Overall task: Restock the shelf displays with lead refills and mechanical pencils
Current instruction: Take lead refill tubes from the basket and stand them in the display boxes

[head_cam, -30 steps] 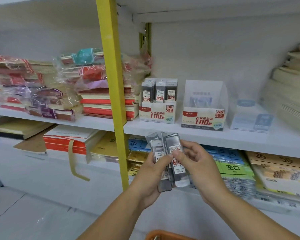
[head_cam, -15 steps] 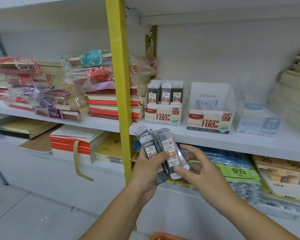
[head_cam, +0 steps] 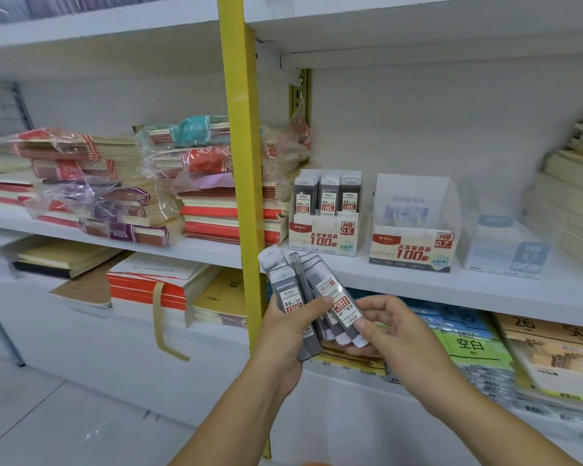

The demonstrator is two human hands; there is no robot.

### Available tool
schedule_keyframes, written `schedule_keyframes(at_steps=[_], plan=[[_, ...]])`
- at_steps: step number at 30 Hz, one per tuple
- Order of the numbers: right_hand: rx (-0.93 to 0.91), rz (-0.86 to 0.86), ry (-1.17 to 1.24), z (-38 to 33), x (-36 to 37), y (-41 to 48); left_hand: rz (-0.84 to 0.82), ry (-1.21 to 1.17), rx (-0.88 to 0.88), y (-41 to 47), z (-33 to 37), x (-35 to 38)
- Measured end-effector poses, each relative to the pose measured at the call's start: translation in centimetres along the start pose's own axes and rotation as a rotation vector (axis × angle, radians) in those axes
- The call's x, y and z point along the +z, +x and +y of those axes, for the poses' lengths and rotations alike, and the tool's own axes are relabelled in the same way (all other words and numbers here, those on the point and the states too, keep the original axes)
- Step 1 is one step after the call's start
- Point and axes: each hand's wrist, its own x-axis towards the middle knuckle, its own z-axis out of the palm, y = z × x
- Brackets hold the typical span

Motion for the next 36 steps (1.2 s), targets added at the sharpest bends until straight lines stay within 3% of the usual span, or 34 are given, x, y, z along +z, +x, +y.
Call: schedule_keyframes(at_steps=[6, 13, 17, 20, 23, 36], plan=[[0.025, 0.016, 0.073, -3.5, -0.1, 2.5, 0.030, -0.111, 0.061, 1.4, 2.9, 0.1], [-0.244, 0.122, -0.172, -9.9, -0.9, 6.5, 0.199, -0.101, 0.116, 4.0, 3.9, -0.9], [-0.427, 0.199, -0.712, -15.0, -3.2, 11.0, 0.221, -0.071, 0.139, 4.8, 4.5, -1.2], [-0.531, 0.113, -1.070, -16.6, -3.0, 13.8, 0.211, -0.035, 0.161, 5.0, 4.8, -1.6], [-0.610, 0.028, -1.248, -16.9, -2.0, 15.7, 0.200, -0.016, 0.179, 5.0, 5.0, -1.8], [-0.527, 0.077, -0.993, -16.7, -0.6, 18.6, 0.174, -0.017, 0.204, 4.9, 5.2, -2.3]])
